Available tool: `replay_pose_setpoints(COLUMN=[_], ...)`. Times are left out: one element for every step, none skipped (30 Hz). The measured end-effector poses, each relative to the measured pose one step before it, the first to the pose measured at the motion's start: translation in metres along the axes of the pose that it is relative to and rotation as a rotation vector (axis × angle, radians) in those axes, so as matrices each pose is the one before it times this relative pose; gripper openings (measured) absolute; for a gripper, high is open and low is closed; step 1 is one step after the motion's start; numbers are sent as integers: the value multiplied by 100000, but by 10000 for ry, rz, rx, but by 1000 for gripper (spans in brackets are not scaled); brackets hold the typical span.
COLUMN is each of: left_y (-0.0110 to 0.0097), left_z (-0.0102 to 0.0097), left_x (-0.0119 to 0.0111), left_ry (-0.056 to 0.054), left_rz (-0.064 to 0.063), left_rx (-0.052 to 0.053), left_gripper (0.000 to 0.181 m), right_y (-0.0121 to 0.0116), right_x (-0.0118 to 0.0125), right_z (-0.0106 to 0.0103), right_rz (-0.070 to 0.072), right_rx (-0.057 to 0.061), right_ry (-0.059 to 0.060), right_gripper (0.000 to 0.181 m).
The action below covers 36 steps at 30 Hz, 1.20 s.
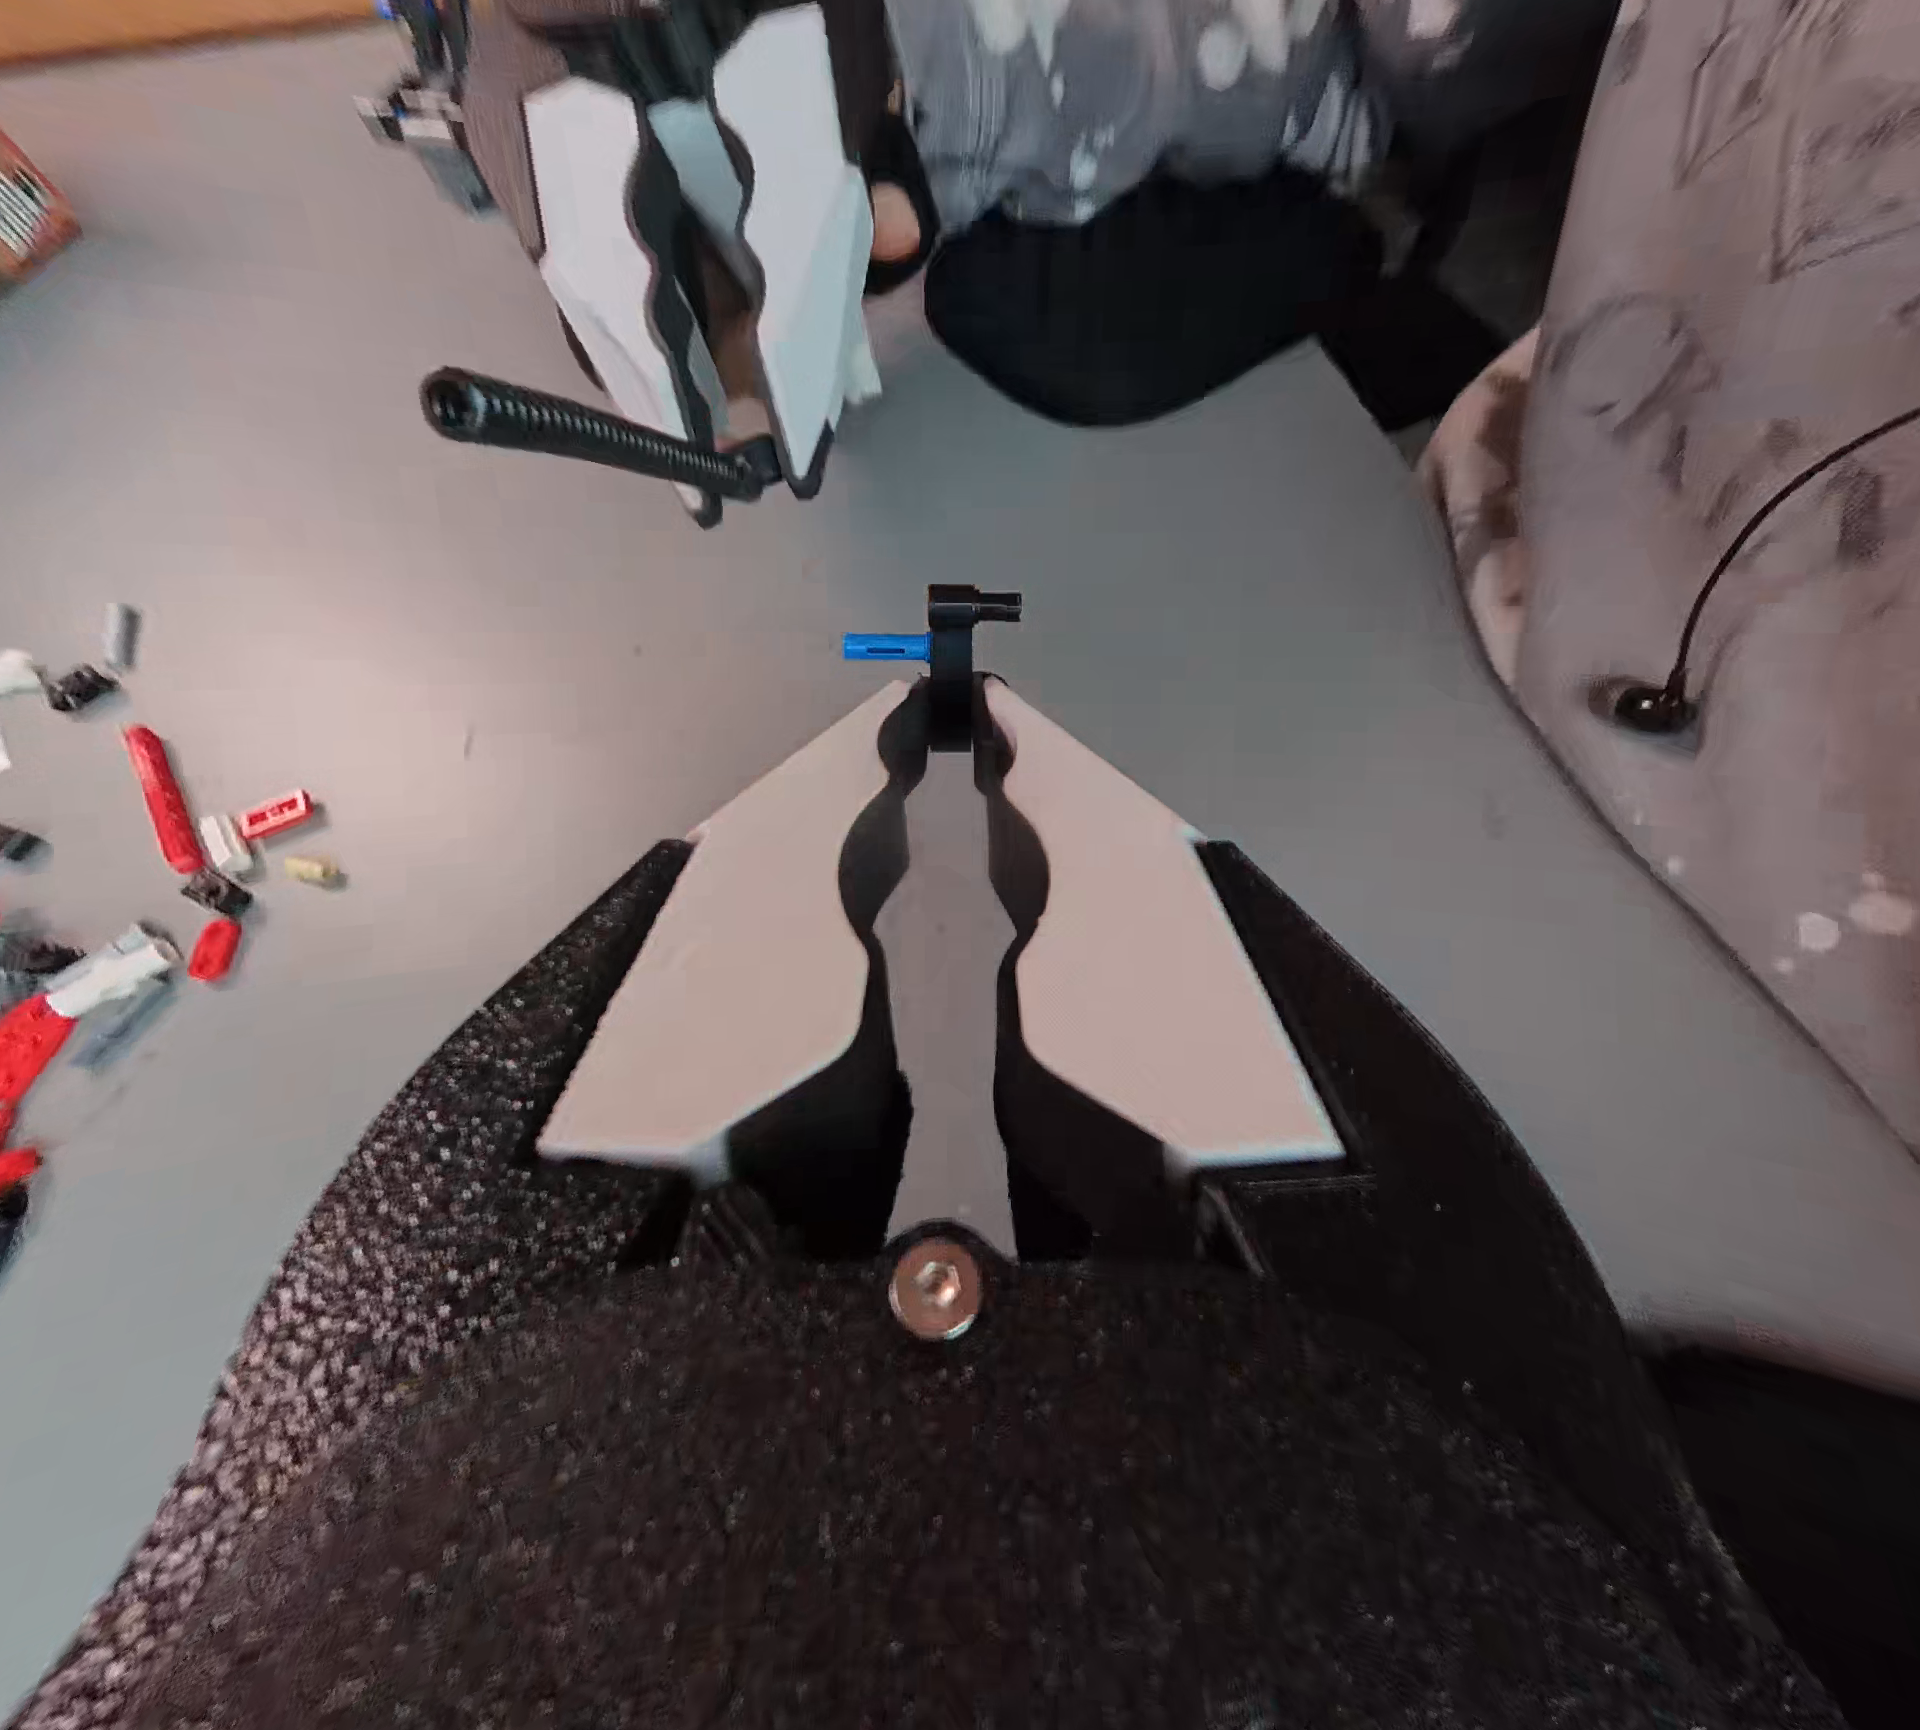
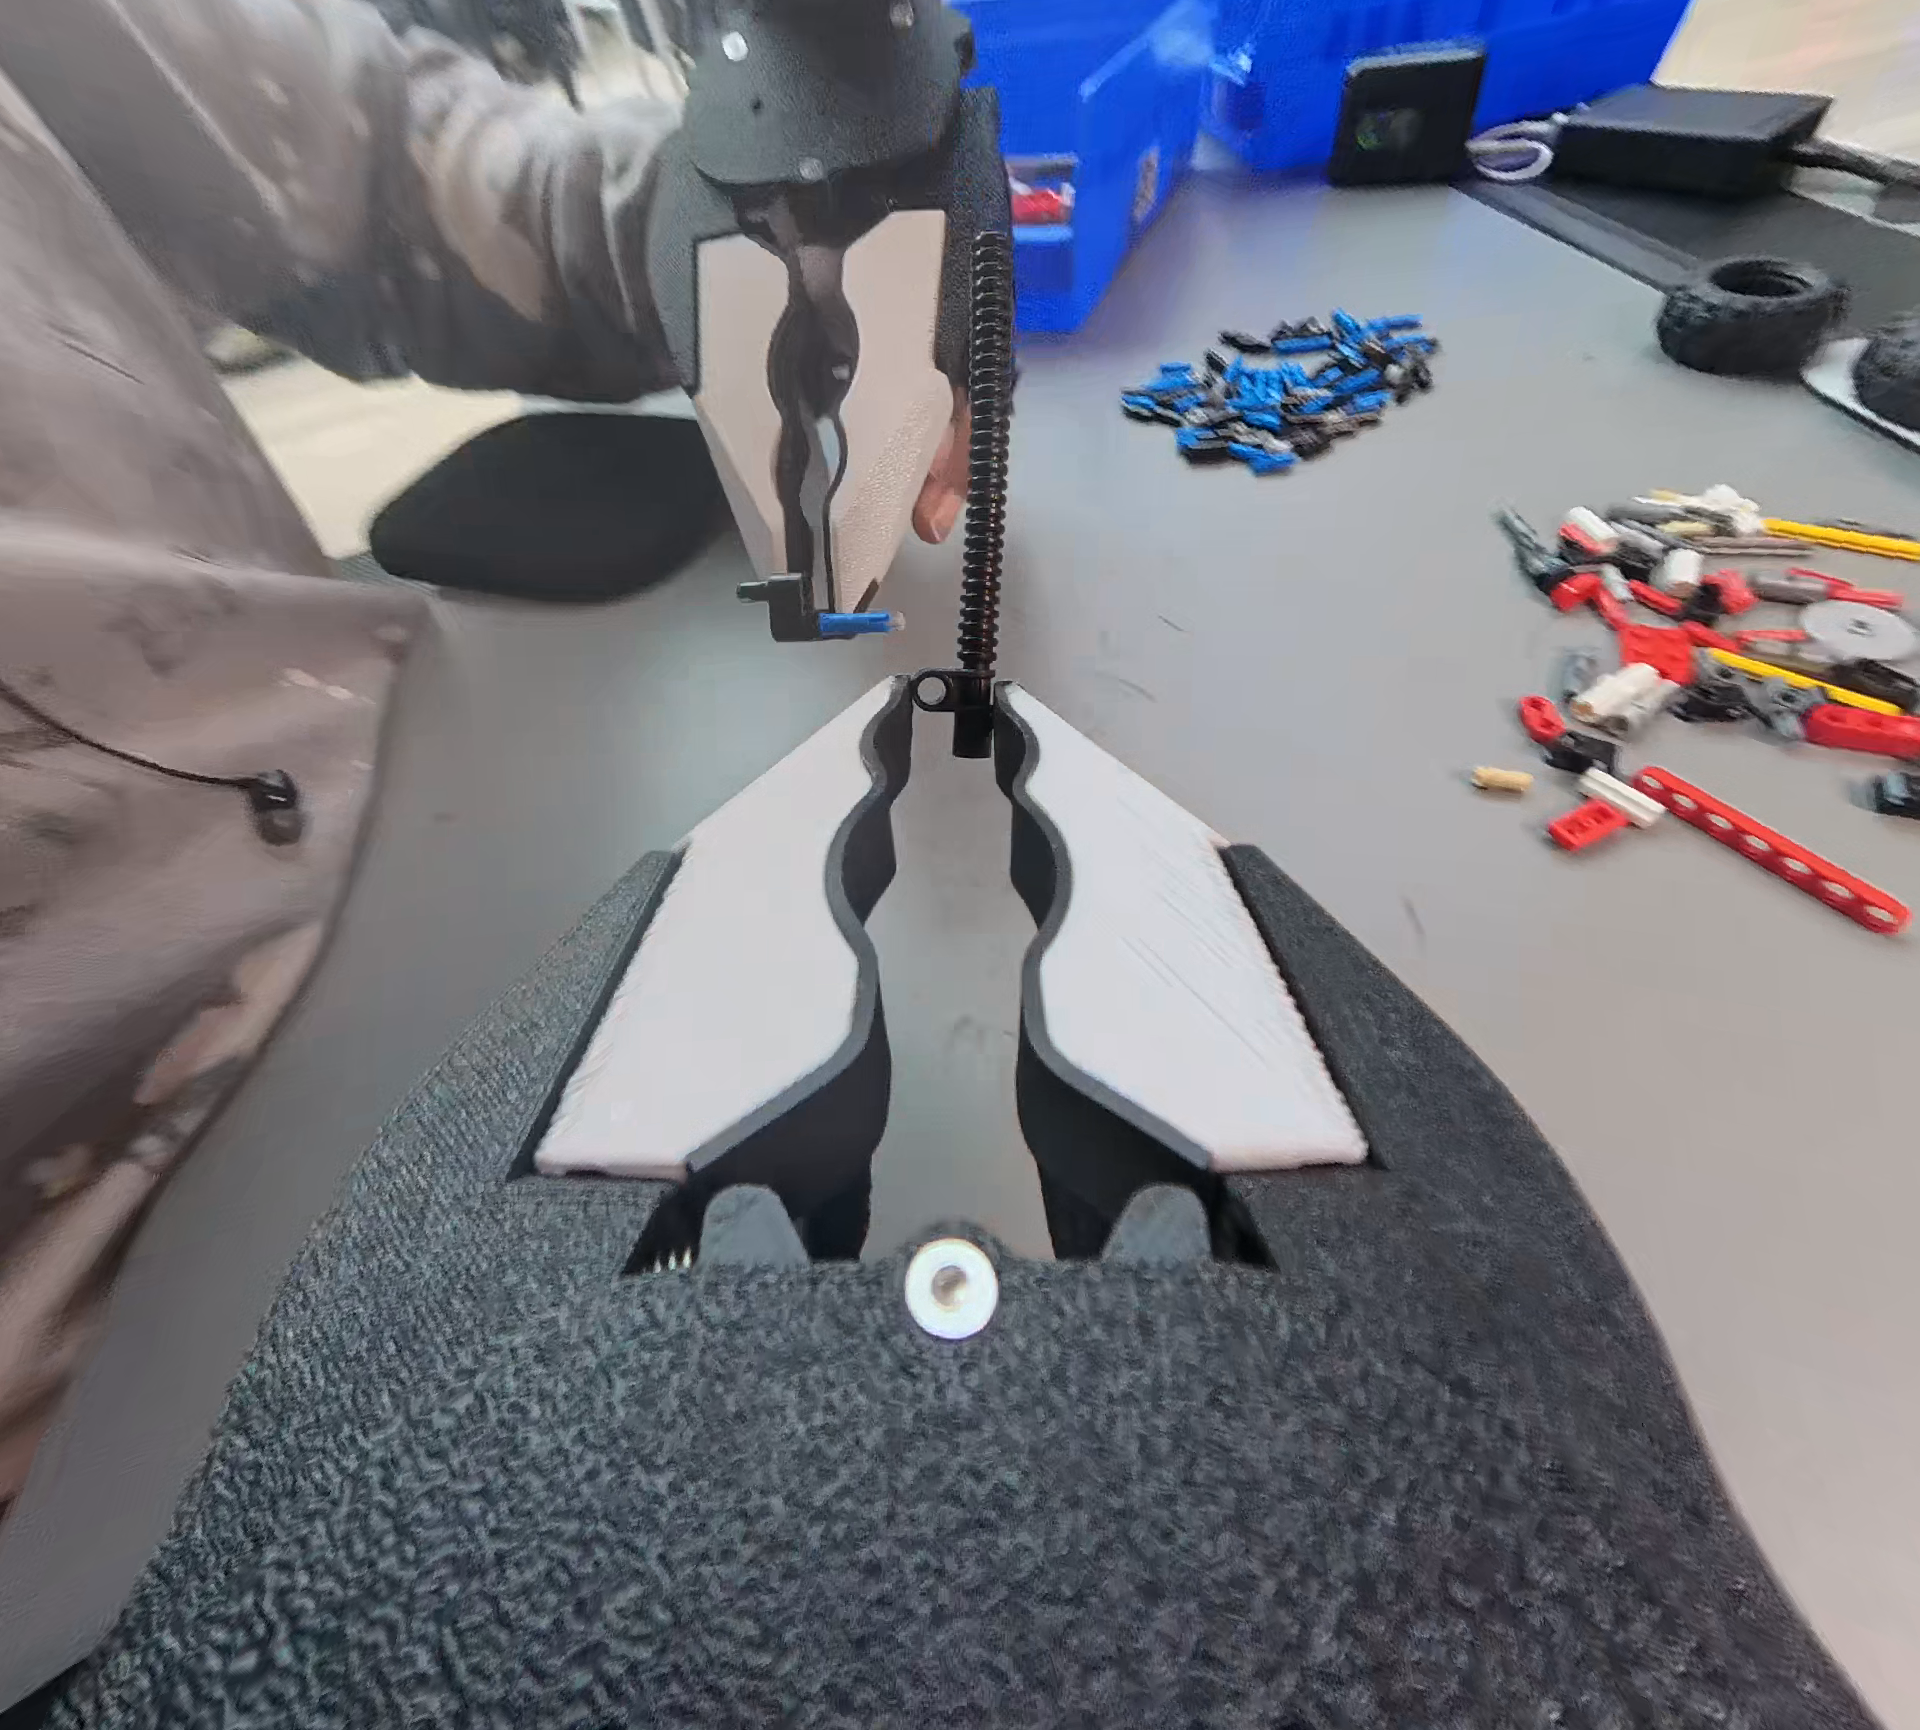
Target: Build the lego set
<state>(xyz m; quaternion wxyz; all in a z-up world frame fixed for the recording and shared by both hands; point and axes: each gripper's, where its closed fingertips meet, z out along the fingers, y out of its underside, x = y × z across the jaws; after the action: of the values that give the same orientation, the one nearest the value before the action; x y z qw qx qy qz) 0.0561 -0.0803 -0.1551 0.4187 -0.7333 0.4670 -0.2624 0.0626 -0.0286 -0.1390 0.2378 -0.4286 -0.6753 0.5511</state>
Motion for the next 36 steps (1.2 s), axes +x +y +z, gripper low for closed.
replay_pose_setpoints(left_y=[-1318,-1074,-993,-825,-509,-254,-181,-193,-122,-71,-198,-383,-391,-306,-325,-491,-521,-316,-208,-296,-351,-212,-25,-81,-186,-168,-190,-271,-243,-195,-196,-247,-318,-376,-355,-297], left_z=[-374,-258,-156,-41,51,121,132,106,80,38,-57,-101,-108,-53,-57,-63,-70,-69,-78,-98,-104,-74,-56,-47,-52,-34,-21,-9,15,62,87,94,61,28,1,-29], left_x=[523,593,698,722,662,594,582,569,465,264,181,293,328,229,220,283,253,83,24,132,178,70,31,61,72,123,127,107,88,67,-20,-25,-30,-96,-126,-171], left_ry=[-261,-184,-12,136,218,276,358,398,335,208,170,269,290,199,165,219,205,105,78,149,178,103,73,92,107,133,138,145,175,188,151,136,116,67,40,-5], left_rz=[186,209,90,-81,-143,-158,-208,-236,-174,-93,-98,-174,-200,-123,-61,-93,-116,-78,-69,-118,-144,-118,-85,-112,-134,-124,-128,-162,-204,-229,-274,-241,-140,-126,-137,-127], left_rx=[710,562,573,530,402,291,262,246,162,107,189,305,300,212,202,291,302,195,157,237,280,179,72,120,189,180,185,239,239,244,245,234,257,289,286,252], left_gripper=[8,8,8,8,8,8,8,8,7,7,7,7,7,7,7,7,7,7,7,7,6,6,6,6,6,6,6,6,7,6,6,6,6,6,6,6], right_y=[-743,-535,-275,-164,-74,-20,-111,-169,-122,-158,-161,-126,-116,-171,-186,-166,-90,-75,-163,-226,-104,36,-104,-318,-314,-94,-4,-23,72,-153,-223,-206,-246,-338,-370,-267], right_x=[-851,-826,-869,-616,-451,-579,-507,-426,-659,-596,-596,-632,-434,-248,-213,-117,-26,-106,-136,-57,107,107,-72,-87,-46,27,20,-24,-26,-113,-112,-137,-72,-21,61,98], right_z=[-151,-16,113,255,350,419,458,450,435,408,410,402,399,380,328,305,286,263,259,246,232,240,229,156,121,136,132,93,98,74,61,39,5,-46,-102,-116], right_rz=[323,358,357,304,290,336,379,414,425,360,216,127,74,9,22,35,-6,-32,-27,-45,-70,-101,-82,-53,-70,-99,-111,-97,-87,-78,-112,-100,-78,-108,-177,-227], right_rx=[485,350,178,136,92,47,126,166,142,170,186,170,144,157,145,103,49,50,96,128,46,-45,48,167,151,2,-50,-26,-70,72,109,97,103,120,114,20], right_ry=[-673,-654,-698,-545,-471,-598,-607,-604,-757,-683,-609,-566,-412,-278,-249,-186,-114,-146,-150,-96,6,8,-81,-77,-32,39,62,45,55,-5,-1,-2,39,101,183,235], right_gripper=[15,15,15,15,15,15,15,15,14,15,15,15,15,15,15,15,15,15,15,15,15,15,15,15,15,15,15,15,15,15,15,15,15,15,14,14])
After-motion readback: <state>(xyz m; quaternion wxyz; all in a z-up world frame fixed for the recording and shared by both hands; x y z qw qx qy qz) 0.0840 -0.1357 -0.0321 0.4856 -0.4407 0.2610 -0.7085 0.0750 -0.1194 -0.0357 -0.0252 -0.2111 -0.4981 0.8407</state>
